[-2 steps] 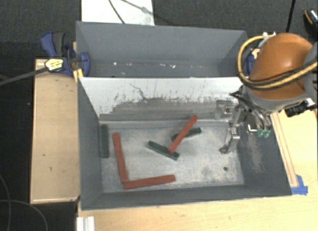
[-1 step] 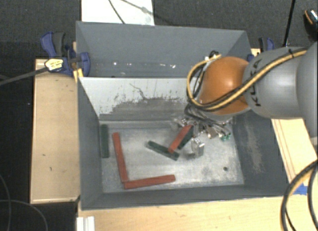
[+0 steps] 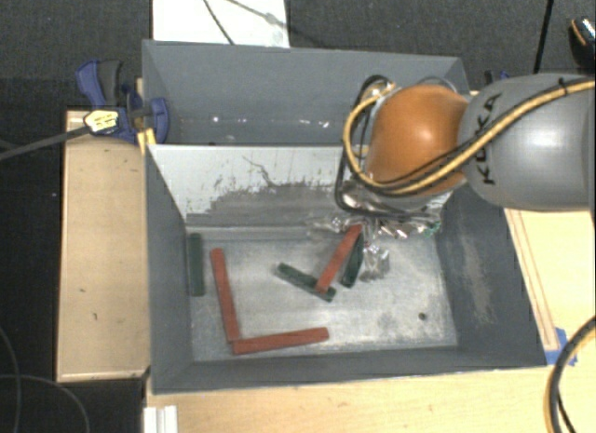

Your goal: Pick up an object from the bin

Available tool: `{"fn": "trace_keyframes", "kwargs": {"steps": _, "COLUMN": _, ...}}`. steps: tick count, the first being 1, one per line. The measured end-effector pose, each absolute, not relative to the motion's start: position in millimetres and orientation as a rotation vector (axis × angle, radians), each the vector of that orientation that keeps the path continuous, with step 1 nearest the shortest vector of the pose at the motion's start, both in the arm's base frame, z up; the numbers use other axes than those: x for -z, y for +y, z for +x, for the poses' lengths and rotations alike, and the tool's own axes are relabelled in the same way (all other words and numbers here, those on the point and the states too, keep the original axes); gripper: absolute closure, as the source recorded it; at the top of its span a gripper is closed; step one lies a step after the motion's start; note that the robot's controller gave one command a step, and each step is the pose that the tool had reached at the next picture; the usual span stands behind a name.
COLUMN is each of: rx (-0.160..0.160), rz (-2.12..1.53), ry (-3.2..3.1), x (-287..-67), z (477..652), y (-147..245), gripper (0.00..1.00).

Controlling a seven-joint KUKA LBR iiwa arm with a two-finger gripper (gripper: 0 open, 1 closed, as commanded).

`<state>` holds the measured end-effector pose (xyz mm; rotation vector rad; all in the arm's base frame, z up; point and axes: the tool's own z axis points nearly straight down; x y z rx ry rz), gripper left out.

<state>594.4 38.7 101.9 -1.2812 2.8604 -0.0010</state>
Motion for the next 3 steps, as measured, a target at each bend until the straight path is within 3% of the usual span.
{"fn": "trace_keyframes", "kwargs": {"steps": 1, "rx": 0.003, "rz": -1.815, "ry": 2.556, "x": -101.4, "z": 592.9, "y": 24.6, "gripper": 0.00}}
{"fn": "trace_keyframes", "kwargs": {"steps": 2, "rx": 0.004, "rz": -2.250, "ry": 2.179, "x": -73.8, "z": 594.6, "y": 16.2, "gripper": 0.00}}
{"fn": "trace_keyframes", "kwargs": {"steps": 3, "rx": 0.000, "rz": -2.585, "ry": 1.776, "x": -70.7, "z": 591.8, "y": 48.5, "gripper": 0.00}}
